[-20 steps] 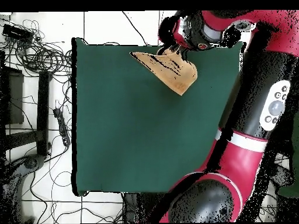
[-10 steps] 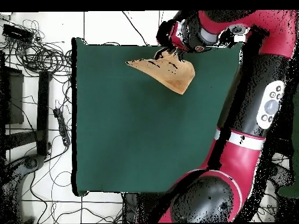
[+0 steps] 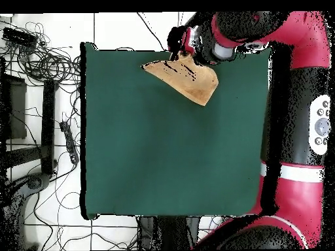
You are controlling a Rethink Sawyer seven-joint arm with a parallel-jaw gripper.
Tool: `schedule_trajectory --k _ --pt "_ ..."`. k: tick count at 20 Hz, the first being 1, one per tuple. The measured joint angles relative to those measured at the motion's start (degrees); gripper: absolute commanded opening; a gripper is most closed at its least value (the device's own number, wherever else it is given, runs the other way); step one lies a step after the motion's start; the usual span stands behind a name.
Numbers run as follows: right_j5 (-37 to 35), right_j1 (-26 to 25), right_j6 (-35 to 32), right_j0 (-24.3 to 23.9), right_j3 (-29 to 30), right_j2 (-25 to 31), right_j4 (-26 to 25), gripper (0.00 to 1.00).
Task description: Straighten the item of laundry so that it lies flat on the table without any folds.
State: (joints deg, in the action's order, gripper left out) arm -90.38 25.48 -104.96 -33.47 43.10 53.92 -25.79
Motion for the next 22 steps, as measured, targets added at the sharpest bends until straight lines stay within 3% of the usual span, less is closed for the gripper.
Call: schedule_trajectory --k 7,22 --pt "4.3 3.6 0.0 0.0 8.9 -2.4 1.3 0.0" --pt "19.3 14.7 0.0 -2.4 35.3 -4.3 2.1 0.0"
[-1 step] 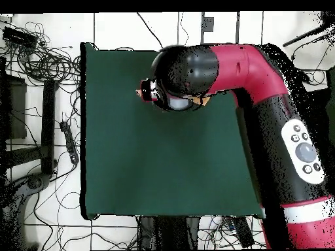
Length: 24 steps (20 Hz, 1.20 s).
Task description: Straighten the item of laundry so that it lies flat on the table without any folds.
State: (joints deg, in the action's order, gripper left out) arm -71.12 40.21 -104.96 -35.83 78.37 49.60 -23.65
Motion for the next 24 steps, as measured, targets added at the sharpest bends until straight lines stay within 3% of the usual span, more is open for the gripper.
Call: schedule_trajectory --k 13,24 --pt "11.2 4.0 0.0 -4.1 14.4 0.0 0.0 0.0" --pt "15.7 4.1 0.0 -6.7 22.2 -0.6 -0.4 0.0"
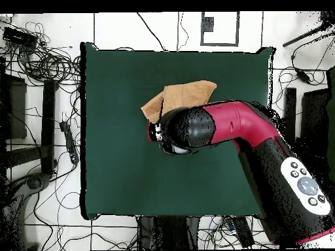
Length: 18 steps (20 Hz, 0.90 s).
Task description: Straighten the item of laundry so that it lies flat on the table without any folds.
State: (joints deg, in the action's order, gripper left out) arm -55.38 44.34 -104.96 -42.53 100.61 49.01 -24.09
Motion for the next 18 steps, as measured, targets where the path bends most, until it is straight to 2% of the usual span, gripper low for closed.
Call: schedule_trajectory --k 7,11,18 --pt "2.3 0.9 0.0 -2.3 4.7 -0.3 -0.6 0.0" --pt "6.7 0.8 0.0 -4.4 7.4 -0.7 -2.0 0.0" --pt "9.6 -0.4 0.0 -7.5 8.1 -0.7 -3.4 0.0"
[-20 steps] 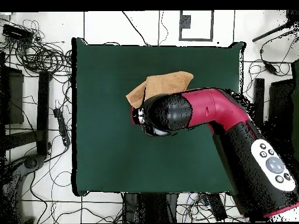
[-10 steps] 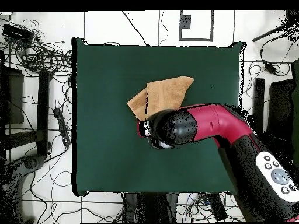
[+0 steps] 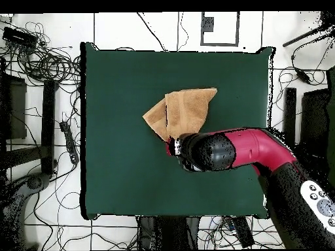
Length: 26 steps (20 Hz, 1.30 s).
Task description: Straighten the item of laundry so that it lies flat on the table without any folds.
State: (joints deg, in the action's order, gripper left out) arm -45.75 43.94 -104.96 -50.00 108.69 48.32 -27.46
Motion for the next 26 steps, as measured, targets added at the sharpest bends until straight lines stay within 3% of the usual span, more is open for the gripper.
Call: schedule_trajectory --k 19,26 --pt "0.1 -6.5 0.0 -6.5 -1.1 0.0 -5.7 0.0" --pt "-0.8 -9.8 1.7 -9.5 -4.1 0.5 -7.9 0.0"
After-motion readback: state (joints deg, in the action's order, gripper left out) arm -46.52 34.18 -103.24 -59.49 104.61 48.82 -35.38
